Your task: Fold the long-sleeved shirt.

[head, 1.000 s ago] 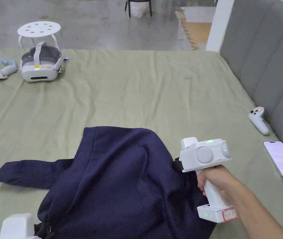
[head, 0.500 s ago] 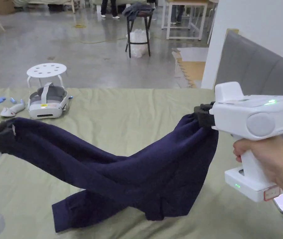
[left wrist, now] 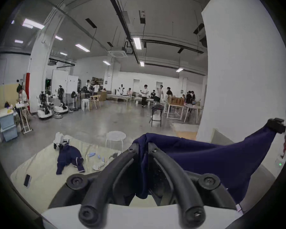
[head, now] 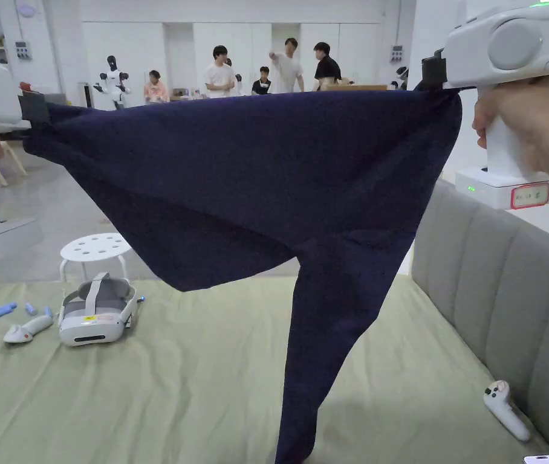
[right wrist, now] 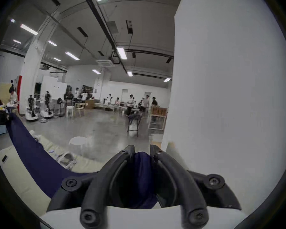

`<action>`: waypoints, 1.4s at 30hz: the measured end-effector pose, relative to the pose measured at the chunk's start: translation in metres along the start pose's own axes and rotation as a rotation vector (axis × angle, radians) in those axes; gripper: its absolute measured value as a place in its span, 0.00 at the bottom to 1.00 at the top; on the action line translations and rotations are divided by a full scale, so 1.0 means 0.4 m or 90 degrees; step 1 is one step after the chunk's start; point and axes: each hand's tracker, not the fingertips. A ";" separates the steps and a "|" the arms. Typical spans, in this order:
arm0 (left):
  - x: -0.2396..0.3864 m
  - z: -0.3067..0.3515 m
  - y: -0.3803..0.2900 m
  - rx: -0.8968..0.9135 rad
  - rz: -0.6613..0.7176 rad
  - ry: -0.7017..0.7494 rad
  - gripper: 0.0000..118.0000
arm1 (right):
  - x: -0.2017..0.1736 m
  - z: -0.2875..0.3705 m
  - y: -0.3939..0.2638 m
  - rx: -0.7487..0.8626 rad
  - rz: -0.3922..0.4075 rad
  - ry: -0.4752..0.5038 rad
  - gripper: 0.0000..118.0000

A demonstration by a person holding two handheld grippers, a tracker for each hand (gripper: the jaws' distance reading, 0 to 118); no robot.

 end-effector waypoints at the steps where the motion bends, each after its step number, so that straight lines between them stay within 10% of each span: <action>1: 0.007 -0.011 -0.003 -0.008 -0.002 -0.004 0.11 | 0.009 -0.006 -0.006 -0.003 -0.014 -0.004 0.15; 17: 0.037 -0.177 -0.634 -0.249 0.001 -0.052 0.11 | -0.037 -0.099 -0.774 -0.268 -0.080 0.023 0.15; 27: -0.008 0.132 -0.805 -0.234 -0.066 -0.043 0.11 | -0.024 0.255 -0.901 -0.249 -0.065 0.025 0.15; 38: -0.090 0.351 -1.240 -0.501 -0.025 -0.020 0.12 | -0.076 0.469 -1.290 -0.597 -0.050 0.049 0.15; 39: -0.089 0.353 -1.245 -0.497 -0.033 -0.014 0.25 | -0.078 0.467 -1.292 -0.602 -0.044 0.052 0.22; 42: -0.092 0.375 -1.215 -0.466 -0.041 -0.008 0.94 | -0.056 0.485 -1.216 -0.538 -0.092 0.043 0.89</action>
